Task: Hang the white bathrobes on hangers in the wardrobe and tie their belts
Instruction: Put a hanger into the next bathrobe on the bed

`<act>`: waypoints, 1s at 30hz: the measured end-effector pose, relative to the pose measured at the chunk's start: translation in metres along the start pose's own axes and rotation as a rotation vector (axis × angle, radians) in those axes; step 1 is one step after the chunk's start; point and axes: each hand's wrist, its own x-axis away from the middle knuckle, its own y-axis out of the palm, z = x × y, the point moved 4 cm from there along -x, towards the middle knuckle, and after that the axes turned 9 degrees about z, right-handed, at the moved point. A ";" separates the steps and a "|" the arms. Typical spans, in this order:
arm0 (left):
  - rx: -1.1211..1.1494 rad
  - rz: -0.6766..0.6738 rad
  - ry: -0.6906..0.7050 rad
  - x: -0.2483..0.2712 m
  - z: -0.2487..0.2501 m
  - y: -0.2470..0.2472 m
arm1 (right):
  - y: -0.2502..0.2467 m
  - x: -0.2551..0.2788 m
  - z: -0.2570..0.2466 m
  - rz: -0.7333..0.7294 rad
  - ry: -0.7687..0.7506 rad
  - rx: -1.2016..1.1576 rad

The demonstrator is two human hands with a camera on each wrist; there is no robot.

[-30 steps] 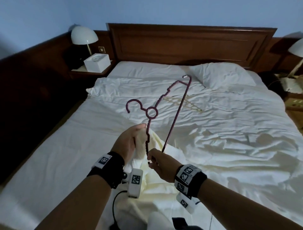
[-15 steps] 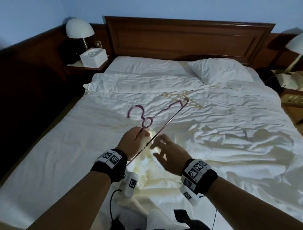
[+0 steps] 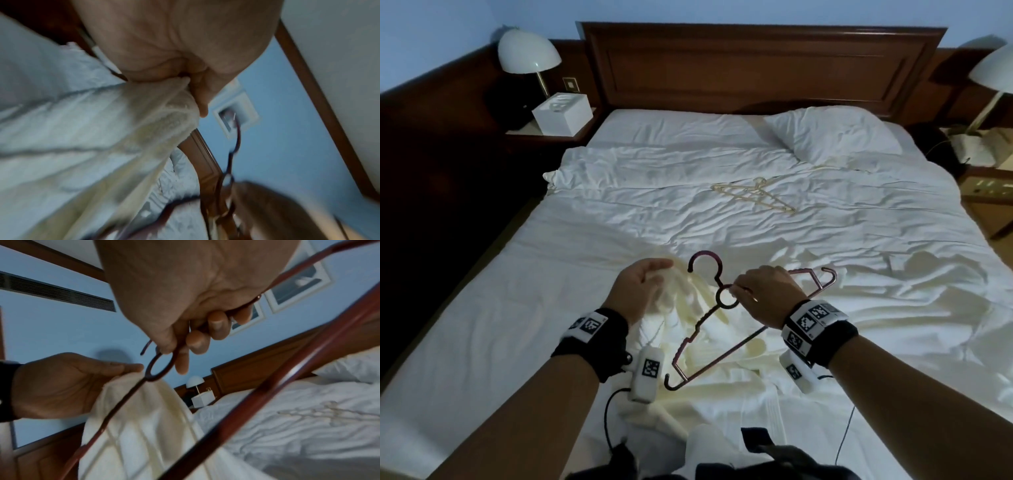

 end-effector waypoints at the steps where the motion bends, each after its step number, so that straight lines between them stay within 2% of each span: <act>1: 0.037 0.012 -0.032 -0.002 -0.002 -0.002 | 0.005 0.003 -0.001 -0.041 0.006 0.004; 4: 0.192 0.023 -0.136 -0.003 -0.005 -0.001 | 0.016 0.006 -0.010 -0.116 0.033 -0.042; 7: 0.249 0.062 -0.159 -0.007 -0.011 -0.002 | 0.029 0.005 -0.015 -0.139 0.077 -0.114; 9: 0.219 0.077 -0.139 -0.007 -0.012 -0.005 | 0.037 0.004 -0.020 -0.138 0.082 -0.144; 12: 0.097 0.058 -0.074 0.000 -0.008 -0.005 | 0.040 0.000 -0.026 -0.056 0.133 -0.217; 15: -0.037 -0.060 0.021 0.012 -0.002 0.003 | 0.032 -0.010 -0.031 0.022 0.189 -0.293; 17: -0.111 -0.148 0.082 0.018 -0.004 0.010 | 0.034 -0.020 -0.036 -0.044 0.197 -0.370; 19: -0.113 -0.212 0.110 0.021 -0.010 0.014 | 0.038 -0.025 -0.045 -0.208 0.178 -0.408; 22: -0.065 -0.257 0.066 0.022 -0.020 0.013 | 0.046 -0.027 -0.049 -0.364 0.087 -0.356; 23: -0.103 -0.260 0.069 0.021 -0.024 0.010 | 0.045 -0.028 -0.047 -0.363 0.090 -0.341; 28: -0.573 -0.235 0.215 0.009 -0.044 -0.009 | 0.017 -0.037 -0.032 -0.293 0.056 -0.204; 30: -0.745 -0.228 0.198 -0.002 -0.055 -0.023 | 0.002 -0.039 -0.022 -0.257 0.059 -0.158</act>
